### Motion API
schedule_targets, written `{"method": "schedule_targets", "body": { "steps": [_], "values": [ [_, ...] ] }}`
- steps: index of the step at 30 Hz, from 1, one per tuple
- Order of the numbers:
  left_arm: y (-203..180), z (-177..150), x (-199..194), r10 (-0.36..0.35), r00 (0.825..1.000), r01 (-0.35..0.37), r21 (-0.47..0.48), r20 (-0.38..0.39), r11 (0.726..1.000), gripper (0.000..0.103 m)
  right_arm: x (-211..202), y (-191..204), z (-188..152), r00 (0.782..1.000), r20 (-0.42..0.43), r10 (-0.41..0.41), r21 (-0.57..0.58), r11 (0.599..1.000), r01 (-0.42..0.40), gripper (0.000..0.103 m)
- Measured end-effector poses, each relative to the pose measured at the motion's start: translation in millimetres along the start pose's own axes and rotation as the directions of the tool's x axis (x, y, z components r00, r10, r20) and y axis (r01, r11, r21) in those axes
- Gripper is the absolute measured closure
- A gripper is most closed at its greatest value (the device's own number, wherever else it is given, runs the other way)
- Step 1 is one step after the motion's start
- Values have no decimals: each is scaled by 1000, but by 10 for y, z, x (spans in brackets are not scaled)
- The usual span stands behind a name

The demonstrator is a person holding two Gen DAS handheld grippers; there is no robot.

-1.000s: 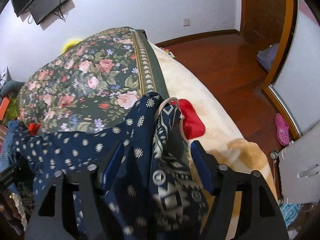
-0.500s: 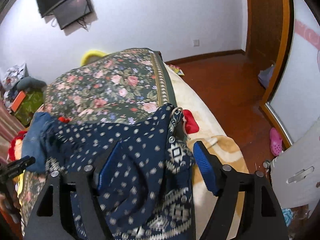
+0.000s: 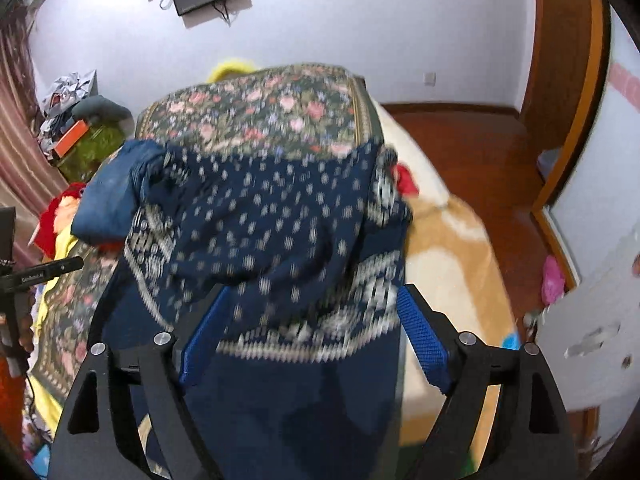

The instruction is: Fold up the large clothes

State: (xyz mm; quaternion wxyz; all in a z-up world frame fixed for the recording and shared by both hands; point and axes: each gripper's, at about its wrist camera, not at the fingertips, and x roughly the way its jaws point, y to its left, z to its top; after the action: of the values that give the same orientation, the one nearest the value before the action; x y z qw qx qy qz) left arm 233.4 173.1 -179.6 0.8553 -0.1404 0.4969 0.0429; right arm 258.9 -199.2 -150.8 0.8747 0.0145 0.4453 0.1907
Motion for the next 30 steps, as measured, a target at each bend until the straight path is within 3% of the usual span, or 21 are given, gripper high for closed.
{"method": "schedule_targets", "body": {
  "steps": [3, 7, 12, 17, 23, 27, 30],
  "values": [
    [92, -236, 4, -28, 999, 27, -20, -29, 999, 42, 77, -95, -240, 998, -53, 24, 62, 998, -21, 21],
    [188, -590, 76, -3, 998, 1, -26, -56, 1000, 41, 180, -330, -585, 991, -128, 37, 186, 982, -13, 21],
    [352, -987, 238, -70, 988, 56, -107, -136, 993, 41, 286, -583, -958, 966, -247, 74, 327, 945, 11, 21],
    [444, -1242, 220, -192, 976, 160, -260, -102, 952, 41, 208, -726, -1166, 964, -181, 193, 467, 880, -88, 21],
    [289, -1351, 224, -300, 951, 263, -305, -81, 916, 41, 151, -738, -1197, 964, -155, 215, 503, 857, -110, 21],
    [137, -1326, 290, -337, 937, 299, -285, -94, 911, 41, 163, -673, -1208, 963, -138, 230, 479, 867, -138, 21],
    [24, -1328, 315, -313, 945, 284, -234, -95, 930, 38, 242, -629, -1226, 958, -130, 257, 475, 864, -168, 21]
  ]
}}
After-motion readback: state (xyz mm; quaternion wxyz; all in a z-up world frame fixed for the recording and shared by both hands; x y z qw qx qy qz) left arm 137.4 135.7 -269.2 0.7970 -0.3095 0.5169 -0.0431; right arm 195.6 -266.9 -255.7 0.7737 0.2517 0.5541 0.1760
